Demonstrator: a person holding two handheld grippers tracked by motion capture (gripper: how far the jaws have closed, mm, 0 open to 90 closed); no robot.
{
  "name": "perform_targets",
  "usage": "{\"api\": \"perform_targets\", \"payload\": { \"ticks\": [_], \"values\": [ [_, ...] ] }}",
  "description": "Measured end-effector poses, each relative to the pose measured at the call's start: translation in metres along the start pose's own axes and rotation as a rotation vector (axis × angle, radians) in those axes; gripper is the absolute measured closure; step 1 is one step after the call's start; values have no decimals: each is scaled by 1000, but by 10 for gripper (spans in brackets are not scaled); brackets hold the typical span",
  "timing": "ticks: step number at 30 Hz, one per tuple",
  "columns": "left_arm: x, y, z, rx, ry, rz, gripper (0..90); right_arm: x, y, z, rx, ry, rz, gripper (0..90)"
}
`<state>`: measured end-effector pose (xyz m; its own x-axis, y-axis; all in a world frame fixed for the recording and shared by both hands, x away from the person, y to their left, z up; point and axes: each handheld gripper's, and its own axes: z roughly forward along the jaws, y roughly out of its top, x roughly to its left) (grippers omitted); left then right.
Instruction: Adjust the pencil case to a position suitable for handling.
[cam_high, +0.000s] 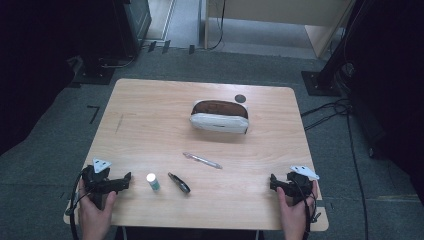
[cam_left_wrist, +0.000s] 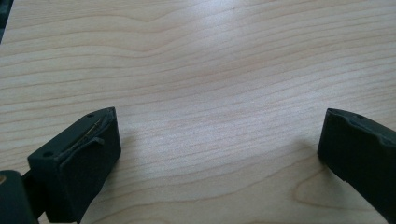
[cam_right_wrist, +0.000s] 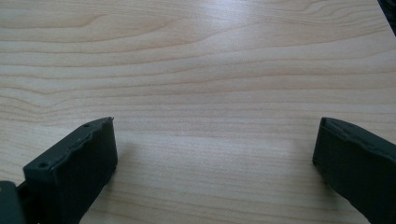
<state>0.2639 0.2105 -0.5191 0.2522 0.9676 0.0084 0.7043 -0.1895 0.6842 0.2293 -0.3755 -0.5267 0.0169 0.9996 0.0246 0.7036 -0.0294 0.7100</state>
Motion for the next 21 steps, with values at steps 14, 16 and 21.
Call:
{"api": "perform_targets", "payload": {
  "ticks": [14, 16, 21],
  "values": [
    [0, 0, 0, 1, 0, 0, 0, 2, 0, 0, 0, 16, -15, 0],
    [0, 0, 0, 1, 0, 0, 0, 3, 1, -1, 7, 40, -18, 17],
    [0, 0, 0, 1, 0, 0, 0, 8, 8, -5, -31, 98, -22, 81]
  ]
}}
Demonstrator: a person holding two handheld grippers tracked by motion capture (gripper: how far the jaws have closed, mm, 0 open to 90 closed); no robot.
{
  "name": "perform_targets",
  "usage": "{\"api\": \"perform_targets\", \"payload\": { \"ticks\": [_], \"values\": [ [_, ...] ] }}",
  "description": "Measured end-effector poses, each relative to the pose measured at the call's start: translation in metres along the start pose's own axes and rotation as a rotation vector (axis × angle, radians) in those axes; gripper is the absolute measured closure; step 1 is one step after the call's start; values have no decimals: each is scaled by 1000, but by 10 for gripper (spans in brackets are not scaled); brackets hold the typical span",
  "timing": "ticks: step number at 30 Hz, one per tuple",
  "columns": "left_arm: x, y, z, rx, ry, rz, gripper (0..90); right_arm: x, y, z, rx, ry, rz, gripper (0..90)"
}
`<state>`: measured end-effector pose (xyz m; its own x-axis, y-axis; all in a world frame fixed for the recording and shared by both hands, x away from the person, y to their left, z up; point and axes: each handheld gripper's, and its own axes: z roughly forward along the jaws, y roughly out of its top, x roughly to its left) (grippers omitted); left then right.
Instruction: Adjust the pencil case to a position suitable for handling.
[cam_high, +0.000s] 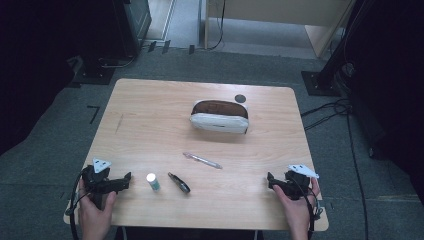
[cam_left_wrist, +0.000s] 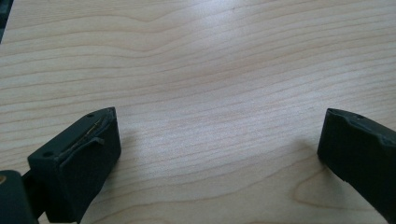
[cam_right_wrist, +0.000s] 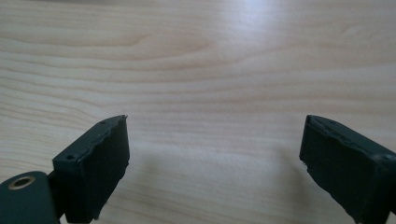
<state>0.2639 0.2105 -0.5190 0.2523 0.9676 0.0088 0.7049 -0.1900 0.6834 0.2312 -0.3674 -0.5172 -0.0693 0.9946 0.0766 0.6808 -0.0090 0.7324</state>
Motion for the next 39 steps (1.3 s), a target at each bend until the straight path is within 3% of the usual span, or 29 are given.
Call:
{"api": "perform_targets", "payload": {
  "ticks": [3, 11, 27, 31, 39],
  "values": [
    [0, 0, 0, 0, 0, 0, 0, 9, 13, -4, -37, 29, -33, 134],
    [0, 0, 0, 0, 0, 0, 0, 28, 39, -4, -79, 77, -94, 138],
    [0, 0, 0, 0, 0, 0, 0, 49, 66, 4, -95, 176, -131, 148],
    [0, 0, 0, 0, 0, 0, 0, 58, 79, 5, -133, 229, -159, 150],
    [0, 0, 0, 0, 0, 0, 0, 73, 97, 12, -157, 260, -213, 151]
  ]
}}
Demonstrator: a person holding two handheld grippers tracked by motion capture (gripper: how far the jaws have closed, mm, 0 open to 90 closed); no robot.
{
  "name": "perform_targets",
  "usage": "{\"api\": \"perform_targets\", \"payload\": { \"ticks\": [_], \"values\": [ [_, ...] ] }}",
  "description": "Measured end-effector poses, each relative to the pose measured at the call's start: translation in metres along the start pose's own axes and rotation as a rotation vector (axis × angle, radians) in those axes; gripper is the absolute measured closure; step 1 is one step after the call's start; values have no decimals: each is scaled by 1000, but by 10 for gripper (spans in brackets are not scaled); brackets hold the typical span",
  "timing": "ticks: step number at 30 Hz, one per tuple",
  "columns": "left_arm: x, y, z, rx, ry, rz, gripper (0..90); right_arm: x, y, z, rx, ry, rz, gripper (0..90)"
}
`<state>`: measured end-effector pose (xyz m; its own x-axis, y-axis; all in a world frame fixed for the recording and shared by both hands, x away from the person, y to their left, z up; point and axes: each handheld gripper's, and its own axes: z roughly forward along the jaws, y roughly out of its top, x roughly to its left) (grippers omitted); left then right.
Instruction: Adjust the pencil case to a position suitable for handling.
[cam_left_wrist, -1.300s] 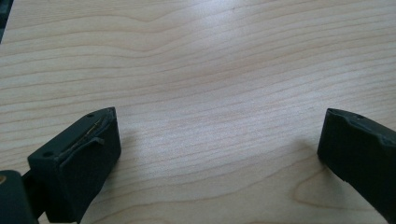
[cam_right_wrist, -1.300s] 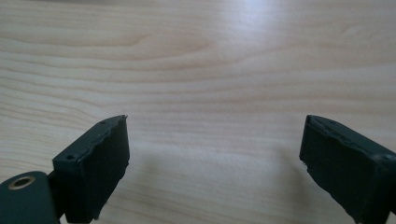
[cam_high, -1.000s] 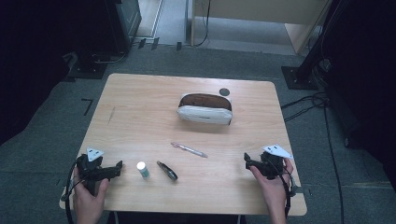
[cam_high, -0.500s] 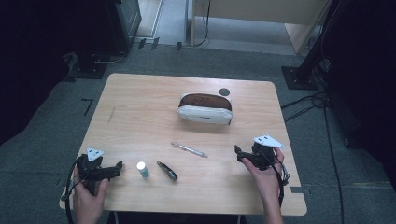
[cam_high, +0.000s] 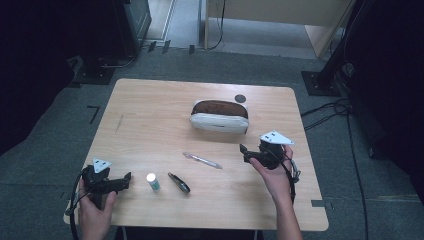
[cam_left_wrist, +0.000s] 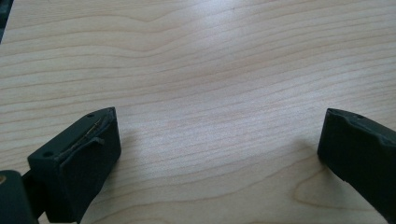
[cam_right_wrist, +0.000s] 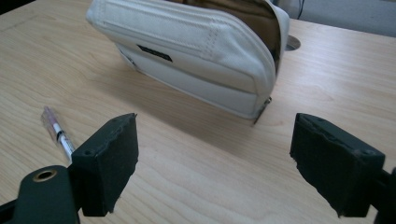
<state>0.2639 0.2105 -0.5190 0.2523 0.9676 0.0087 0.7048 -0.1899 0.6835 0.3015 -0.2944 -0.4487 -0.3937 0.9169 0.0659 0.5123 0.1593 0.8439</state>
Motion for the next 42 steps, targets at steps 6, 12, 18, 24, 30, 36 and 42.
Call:
{"api": "perform_targets", "payload": {
  "ticks": [6, 12, 18, 24, 30, 36, 42],
  "values": [
    [0, 0, 0, 0, 0, 0, 0, 3, 15, 11, -7, 30, -36, 148],
    [0, 0, 0, 1, 0, 1, 0, -1, 30, 25, 16, 69, -55, 132],
    [0, 0, 0, 1, 0, 1, 0, -3, 42, 37, 38, 71, -106, 123],
    [0, 0, 0, 0, 1, 1, 0, -3, 48, 53, 28, 63, -156, 123],
    [0, 0, 0, 0, 0, 1, 0, -5, 51, 65, 28, 79, -164, 134],
    [0, 0, 0, 0, 1, 1, 0, -7, 54, 75, 48, 69, -192, 136],
    [0, 0, 0, 0, 1, 1, 0, -9, 59, 84, 70, 53, -223, 134]
  ]
}}
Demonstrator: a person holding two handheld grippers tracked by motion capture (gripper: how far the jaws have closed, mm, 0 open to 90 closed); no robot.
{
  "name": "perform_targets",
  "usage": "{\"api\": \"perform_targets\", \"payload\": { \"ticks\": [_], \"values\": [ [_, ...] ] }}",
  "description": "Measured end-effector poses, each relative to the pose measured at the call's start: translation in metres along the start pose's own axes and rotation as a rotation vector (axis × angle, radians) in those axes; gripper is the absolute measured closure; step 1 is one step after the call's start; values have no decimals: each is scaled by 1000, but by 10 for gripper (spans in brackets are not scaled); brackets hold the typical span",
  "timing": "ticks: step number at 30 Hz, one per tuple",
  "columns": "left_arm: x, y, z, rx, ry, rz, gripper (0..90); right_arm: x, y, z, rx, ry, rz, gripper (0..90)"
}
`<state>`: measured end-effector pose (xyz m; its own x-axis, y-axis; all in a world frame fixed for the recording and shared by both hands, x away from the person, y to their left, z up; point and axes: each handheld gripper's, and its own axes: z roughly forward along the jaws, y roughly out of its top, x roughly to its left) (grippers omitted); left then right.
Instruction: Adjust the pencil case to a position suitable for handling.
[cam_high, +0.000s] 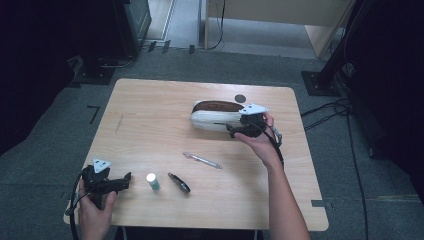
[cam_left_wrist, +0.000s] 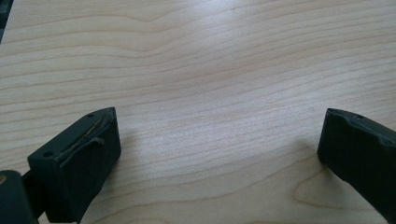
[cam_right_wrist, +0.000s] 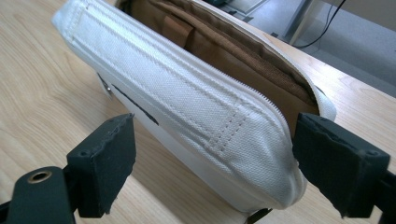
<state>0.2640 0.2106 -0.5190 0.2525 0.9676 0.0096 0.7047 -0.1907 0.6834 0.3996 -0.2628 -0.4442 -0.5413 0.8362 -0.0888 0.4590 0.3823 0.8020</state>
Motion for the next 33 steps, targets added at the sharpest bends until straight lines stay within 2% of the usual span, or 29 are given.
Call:
{"api": "perform_targets", "payload": {
  "ticks": [6, 11, 16, 25, 27, 28, 30, 31, 32, 33],
  "values": [
    [0, 0, 0, 0, 0, 0, 0, 0, -1, 9, 32, -26, -28, 135],
    [0, 0, 0, 0, 0, 0, 0, 0, -2, 9, 40, -36, -49, 163],
    [0, 0, 0, 0, 0, 0, 0, -1, -3, 4, 6, -32, -34, 162],
    [0, 0, 0, 0, 0, 0, 0, -5, -7, 14, 32, -12, -39, 165],
    [0, 0, 0, 0, 0, 0, 0, -3, -9, 18, 42, -6, -54, 199],
    [0, 0, 0, 0, 0, 0, 0, 0, -10, 19, 55, -16, -88, 259],
    [0, 0, 0, 0, 0, 0, 0, 1, -10, 20, 57, -21, -102, 288],
    [0, 0, 0, 0, 0, 0, 0, 3, -11, 18, 59, -11, -121, 402],
    [0, 0, 0, 0, 0, 0, 0, 3, -11, 18, 59, -11, -121, 402],
    [0, 0, 0, 0, 0, 0, 0, 5, -12, 15, 48, -12, -166, 458]
  ]
}}
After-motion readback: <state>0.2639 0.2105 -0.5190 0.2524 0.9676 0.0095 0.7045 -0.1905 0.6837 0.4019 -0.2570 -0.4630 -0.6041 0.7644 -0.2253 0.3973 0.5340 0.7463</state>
